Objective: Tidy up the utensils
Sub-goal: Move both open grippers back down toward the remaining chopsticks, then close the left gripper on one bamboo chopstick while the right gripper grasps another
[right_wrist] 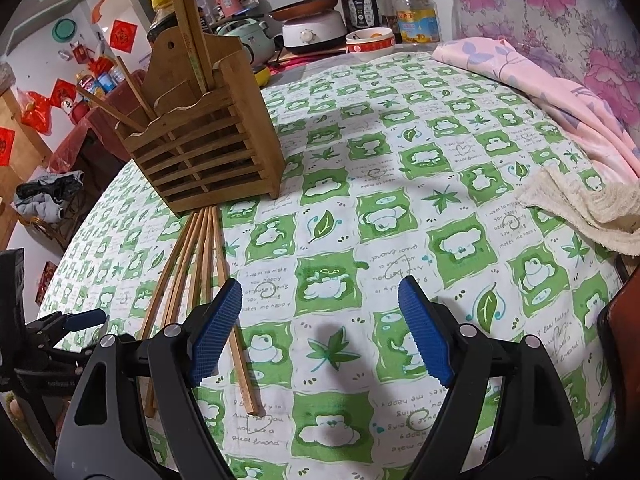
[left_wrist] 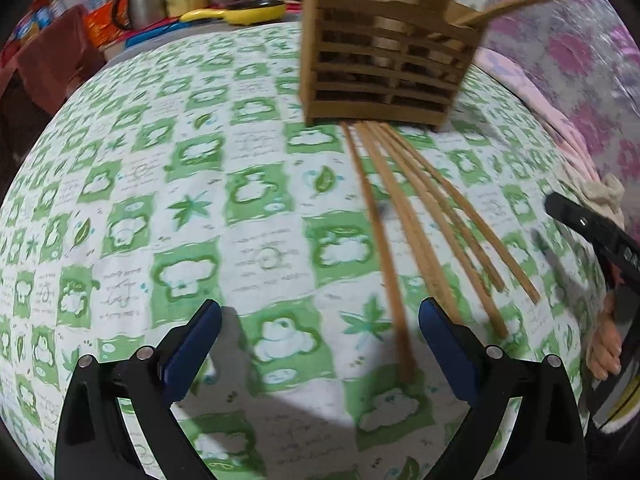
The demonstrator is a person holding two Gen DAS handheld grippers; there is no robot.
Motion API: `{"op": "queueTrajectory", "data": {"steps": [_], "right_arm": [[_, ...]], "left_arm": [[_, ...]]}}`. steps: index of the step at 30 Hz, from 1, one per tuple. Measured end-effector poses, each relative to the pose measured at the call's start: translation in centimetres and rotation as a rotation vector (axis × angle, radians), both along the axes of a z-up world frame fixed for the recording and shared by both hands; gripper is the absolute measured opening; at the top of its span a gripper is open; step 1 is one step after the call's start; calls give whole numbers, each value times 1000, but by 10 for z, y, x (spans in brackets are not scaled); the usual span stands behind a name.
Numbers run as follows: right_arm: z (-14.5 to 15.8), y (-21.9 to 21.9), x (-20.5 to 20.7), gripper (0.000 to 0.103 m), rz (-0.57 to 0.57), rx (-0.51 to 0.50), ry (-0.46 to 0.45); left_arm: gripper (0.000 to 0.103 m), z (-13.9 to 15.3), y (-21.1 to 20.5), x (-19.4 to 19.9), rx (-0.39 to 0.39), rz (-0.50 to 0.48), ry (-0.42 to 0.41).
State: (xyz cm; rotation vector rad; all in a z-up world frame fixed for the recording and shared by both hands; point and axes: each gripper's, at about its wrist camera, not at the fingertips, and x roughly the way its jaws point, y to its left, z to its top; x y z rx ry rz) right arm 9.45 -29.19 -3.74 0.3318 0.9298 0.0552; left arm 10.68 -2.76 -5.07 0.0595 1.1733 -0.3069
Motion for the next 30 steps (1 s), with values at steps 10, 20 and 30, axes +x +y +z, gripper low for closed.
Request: {"op": "queueTrajectory", "data": {"steps": [10,20,30], "right_arm": [[2,4,-2,73,19,-28,-17],[0,12,-2,58,58,-38,-8],[-1,17,-3,44,76,-51,-3]], "left_arm": [[30,3,-32,-49,107,-144,-97],[8,2,13,-38,-88,-42,1],[7,2,-7,-42,19,-78,-61]]}}
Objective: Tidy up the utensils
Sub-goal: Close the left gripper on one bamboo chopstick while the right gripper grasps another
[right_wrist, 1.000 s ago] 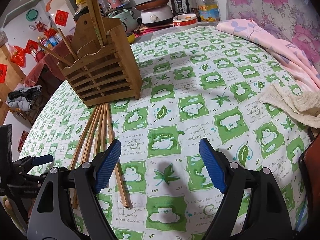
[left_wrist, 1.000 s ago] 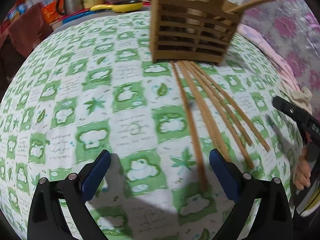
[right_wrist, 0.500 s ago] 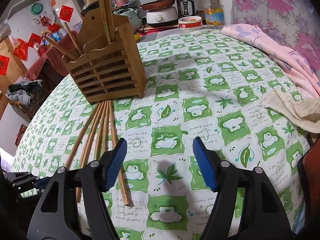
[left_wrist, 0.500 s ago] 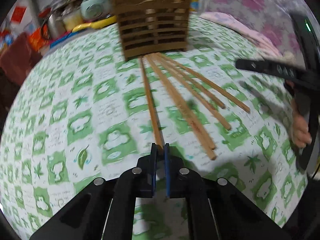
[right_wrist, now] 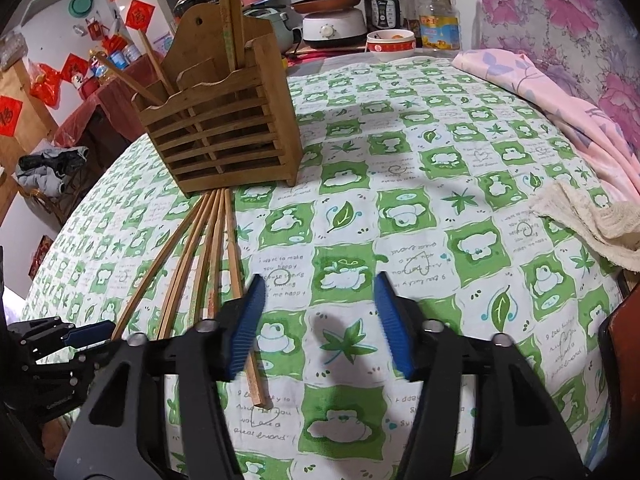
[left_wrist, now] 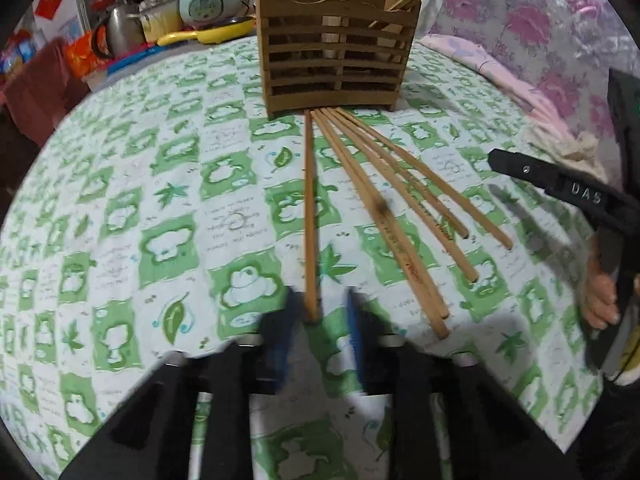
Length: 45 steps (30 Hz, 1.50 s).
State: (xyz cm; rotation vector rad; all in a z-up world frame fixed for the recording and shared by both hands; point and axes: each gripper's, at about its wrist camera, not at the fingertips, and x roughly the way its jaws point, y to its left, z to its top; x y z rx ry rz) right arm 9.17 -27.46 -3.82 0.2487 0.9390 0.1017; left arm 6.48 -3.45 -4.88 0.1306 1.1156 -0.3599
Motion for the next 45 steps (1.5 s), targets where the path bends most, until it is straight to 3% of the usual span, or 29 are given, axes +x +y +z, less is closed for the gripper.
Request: {"op": "queueTrajectory", "data": {"steps": [2,5,8,12,14,16,20,24,26,28,35,39,45], "right_arm": [[0,1,-2,34,15,8,3],[2,2,-11,34,33,17,-3],[4,6,-24,34,57,15,-10],[-6,17,-45,35,104,-11,0],[-3,17,-50,35,118,-4,-17],[1,13,-49,37,103,13,-42],[-5,10,-43,37,96,30,-1],[-5,10,-44,37,97,28,-8],[-6,10,-45,37,93,34,-7],[-6,8,-46,37,91,40,-9],[-5,16,-49,37,124,15,-14],[-5,25,-50,37,166,-15,-12],[-13,34,-45,35,190,-54,42]], "left_arm": [[6,2,10,0,-34,14,7],[6,5,36,0,-82,86,10],[6,0,56,4,-132,133,67],[7,-2,65,6,-184,152,92],[16,0,64,5,-191,145,85],[46,6,62,2,-193,144,51],[52,11,50,5,-187,115,28],[47,1,29,11,-98,79,41],[32,-1,22,10,-51,71,23],[6,-2,21,8,-42,58,20],[6,12,42,-17,-88,87,-51],[6,6,57,-9,-141,138,9],[6,1,57,-5,-144,142,44]]}}
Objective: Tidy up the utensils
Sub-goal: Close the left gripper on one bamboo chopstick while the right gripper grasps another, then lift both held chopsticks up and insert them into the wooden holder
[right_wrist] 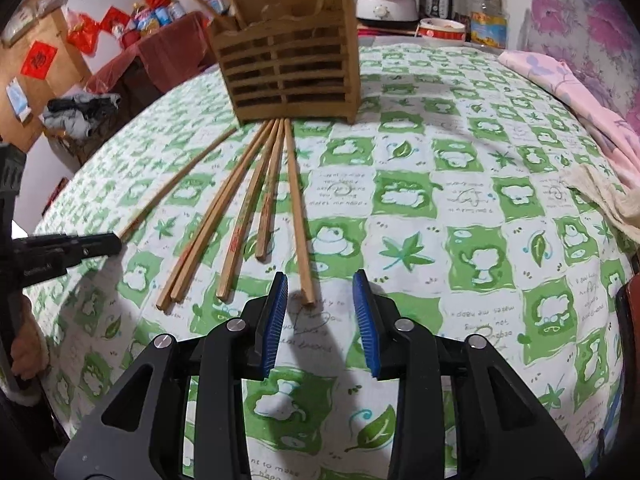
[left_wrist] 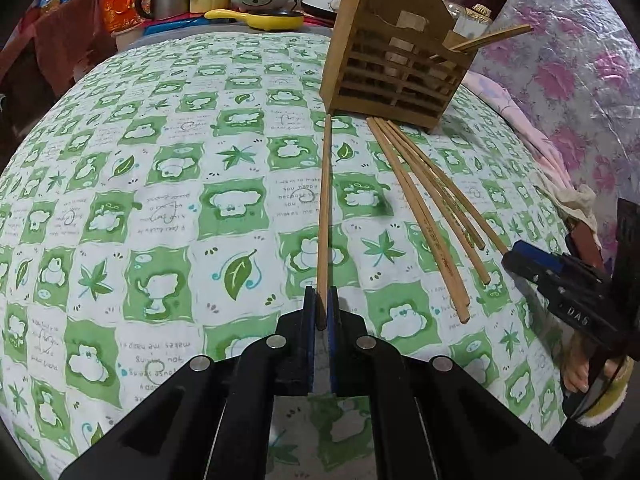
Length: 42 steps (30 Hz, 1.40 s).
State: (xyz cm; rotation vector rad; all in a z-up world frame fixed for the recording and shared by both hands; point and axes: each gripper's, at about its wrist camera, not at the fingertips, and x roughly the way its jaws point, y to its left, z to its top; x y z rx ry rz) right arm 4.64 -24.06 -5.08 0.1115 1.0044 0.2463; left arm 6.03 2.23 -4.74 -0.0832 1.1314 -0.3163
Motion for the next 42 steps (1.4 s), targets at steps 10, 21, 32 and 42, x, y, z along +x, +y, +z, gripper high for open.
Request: {"op": "queueTrajectory", "data": {"steps": [10,21,32,42], "right_arm": [[0,0,-1,8,-18,-21,-1],[5,-3,-5,7,-16,6,-37],[-1,2,-2,10,10,3,6],[1,1,-3,6,5,6,-8]], "left_arm": [[11,-3,-2,0,11,-8,7],[7,6,-15,-11,45,-62,-63],[40,0,-9,-3,-3,-47,-6],[7,9,-20,-14,71,-64,-76]]}}
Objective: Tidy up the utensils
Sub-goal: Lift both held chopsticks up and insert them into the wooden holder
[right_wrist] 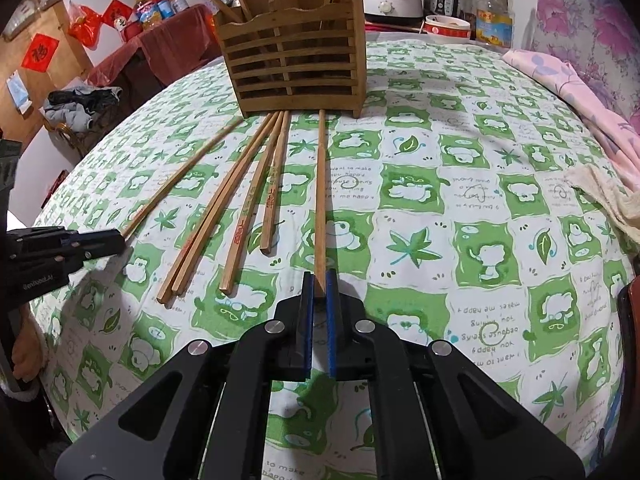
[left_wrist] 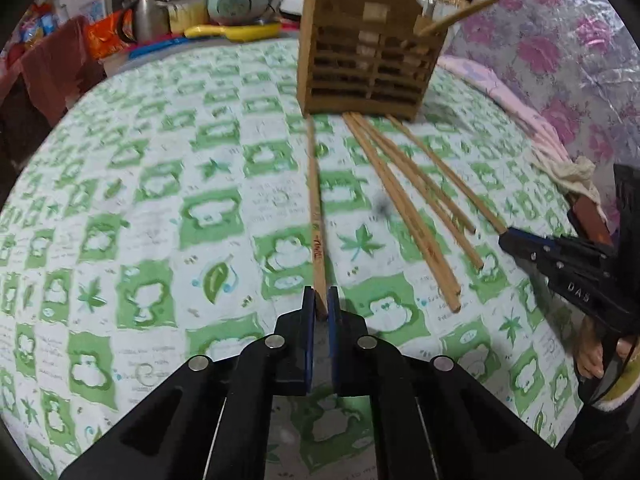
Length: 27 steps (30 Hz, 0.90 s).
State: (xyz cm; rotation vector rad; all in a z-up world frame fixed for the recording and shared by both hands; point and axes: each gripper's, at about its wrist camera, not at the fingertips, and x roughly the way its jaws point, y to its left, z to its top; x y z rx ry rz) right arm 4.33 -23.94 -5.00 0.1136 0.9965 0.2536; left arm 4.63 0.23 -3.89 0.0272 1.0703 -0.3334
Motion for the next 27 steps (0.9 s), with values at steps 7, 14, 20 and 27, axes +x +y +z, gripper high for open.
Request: {"op": "queueTrajectory", "data": {"steps": [7,14,20,27], "right_arm": [[32,-5,-16,6,-18,13,-100],[106,-21,-25,6,-61,63,-280],[135,-16,-14,6,-61,68,-334],[159,-3,12,6,-48,44,-359]], "left_arm": [[6,53,-5,-13,18,-1,-119],[6,129,-18,-13,13,-9,-271],[6,158,-38,12,1,-22,-295],[6,197,-65,56,-2,-33,-314]]}}
